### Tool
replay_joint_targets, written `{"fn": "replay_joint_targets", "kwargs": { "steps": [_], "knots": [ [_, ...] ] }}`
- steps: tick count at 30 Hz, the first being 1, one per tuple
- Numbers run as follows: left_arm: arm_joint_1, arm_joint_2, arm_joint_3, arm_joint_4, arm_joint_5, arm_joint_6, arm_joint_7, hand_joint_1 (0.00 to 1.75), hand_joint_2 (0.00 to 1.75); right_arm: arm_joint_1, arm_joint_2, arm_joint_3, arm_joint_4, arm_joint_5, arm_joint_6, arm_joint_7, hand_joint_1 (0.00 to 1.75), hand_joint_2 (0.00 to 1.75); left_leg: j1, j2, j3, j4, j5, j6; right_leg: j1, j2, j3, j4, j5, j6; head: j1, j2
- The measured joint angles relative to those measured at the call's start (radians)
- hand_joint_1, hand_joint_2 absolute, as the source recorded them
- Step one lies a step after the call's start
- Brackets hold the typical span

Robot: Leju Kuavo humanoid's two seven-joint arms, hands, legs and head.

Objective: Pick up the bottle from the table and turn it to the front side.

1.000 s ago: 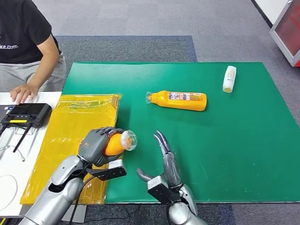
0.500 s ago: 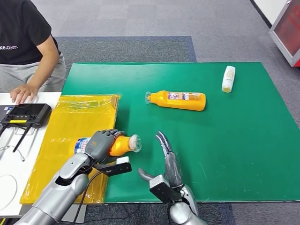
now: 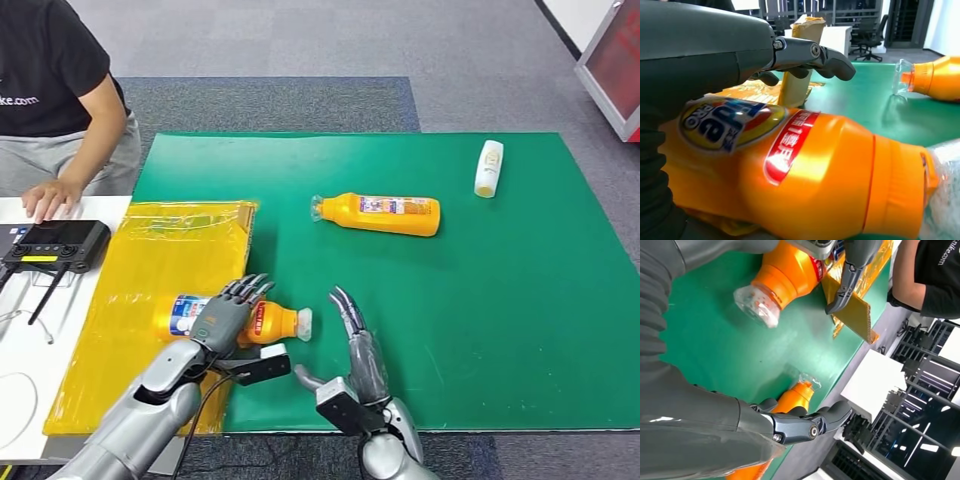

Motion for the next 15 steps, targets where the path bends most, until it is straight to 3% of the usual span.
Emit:
{"fn": "replay_joint_targets", "kwargs": {
  "steps": [4,7,11,14,15],
  "knots": [
    [0.013,-0.003,0.001,-0.026,-0.016,0.076,-0.011,0.00,1.75,0.002,0.000,-0.001,0.007,0.009,-0.005,0.000,0.00,1.75,0.000,0.000,0.000,0.000,0.000,0.000,0.000,0.000,0.000,0.000,0.000,0.000,0.000,0.000],
    [0.049,-0.006,0.008,-0.118,0.013,0.220,-0.077,0.00,1.75,0.005,0.000,-0.002,0.012,0.011,-0.012,-0.001,0.00,1.75,0.000,0.000,0.000,0.000,0.000,0.000,0.000,0.000,0.000,0.000,0.000,0.000,0.000,0.000],
    [0.121,-0.028,0.032,-0.294,0.104,0.430,-0.279,0.00,1.75,-0.001,0.001,0.000,0.030,0.001,-0.021,-0.008,0.00,1.75,0.000,0.000,-0.001,0.000,0.000,0.000,0.000,0.000,-0.001,0.000,0.000,0.000,0.000,0.000],
    [0.192,-0.083,0.092,-0.434,0.156,0.477,-0.488,0.00,1.75,-0.016,0.008,0.011,0.057,-0.019,-0.025,-0.016,0.00,1.75,0.000,0.000,-0.002,0.000,-0.001,0.001,0.000,0.000,-0.001,0.000,-0.001,0.001,0.000,0.000],
    [0.203,-0.093,0.104,-0.455,0.162,0.479,-0.518,0.00,1.75,-0.019,0.009,0.013,0.062,-0.023,-0.026,-0.017,0.00,1.75,0.000,0.000,-0.002,0.000,-0.001,0.001,0.000,0.000,-0.001,0.000,-0.001,0.001,0.000,0.000]
  ]
}}
